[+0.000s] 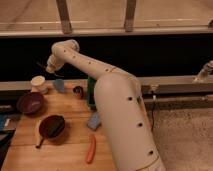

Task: Place fork in plastic cup

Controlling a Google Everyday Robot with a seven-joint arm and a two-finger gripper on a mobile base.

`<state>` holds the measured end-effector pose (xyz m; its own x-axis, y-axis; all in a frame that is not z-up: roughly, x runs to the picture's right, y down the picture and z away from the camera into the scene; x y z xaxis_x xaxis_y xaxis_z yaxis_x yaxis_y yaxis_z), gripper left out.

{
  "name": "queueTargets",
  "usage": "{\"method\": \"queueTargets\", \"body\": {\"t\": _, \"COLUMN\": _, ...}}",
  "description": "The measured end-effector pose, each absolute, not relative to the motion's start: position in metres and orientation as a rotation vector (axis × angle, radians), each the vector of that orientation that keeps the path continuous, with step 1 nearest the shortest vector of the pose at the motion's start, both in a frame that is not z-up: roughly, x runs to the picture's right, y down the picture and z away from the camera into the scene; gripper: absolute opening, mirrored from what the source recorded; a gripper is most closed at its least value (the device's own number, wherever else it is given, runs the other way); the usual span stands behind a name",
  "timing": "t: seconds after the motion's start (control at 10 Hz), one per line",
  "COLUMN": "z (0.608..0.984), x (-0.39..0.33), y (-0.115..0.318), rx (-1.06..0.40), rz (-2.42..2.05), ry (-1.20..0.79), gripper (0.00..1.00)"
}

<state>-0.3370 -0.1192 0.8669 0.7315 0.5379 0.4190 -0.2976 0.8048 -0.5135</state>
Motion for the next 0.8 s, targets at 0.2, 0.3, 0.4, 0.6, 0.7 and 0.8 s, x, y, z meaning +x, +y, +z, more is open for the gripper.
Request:
{"method": "queueTargets", "body": {"t": 0.2, "z": 0.866, "x": -0.338, "y": -0.119, "rx": -0.437, "rz": 0.475, "ry": -0.589, "gripper": 0.00}}
{"method": "queueTargets", "body": {"t": 0.3, "z": 0.867, "x": -0.336, "y": -0.119, "rx": -0.440, "rz": 0.476, "ry": -0.584, "gripper": 0.00}}
{"method": "queueTargets", "body": {"t": 0.4, "z": 0.870, "x": -0.340, "y": -0.117, "rx": -0.454, "rz": 0.464, "ry": -0.579, "gripper": 0.00}}
{"method": "queueTargets", "body": {"t": 0.6, "z": 0.886, "x": -0.354, "y": -0.108, "rx": -0.489, "rz": 0.442, "ry": -0.581, "gripper": 0.00}}
{"method": "queueTargets", "body": {"t": 0.7, "z": 0.896, "x": -0.362, "y": -0.103, "rx": -0.506, "rz": 0.432, "ry": -0.580, "gripper": 0.00}}
{"method": "queueTargets", "body": {"t": 0.8, "z": 0.900, "x": -0.369, "y": -0.103, "rx": -0.518, "rz": 0.427, "ry": -0.584, "gripper": 0.00}}
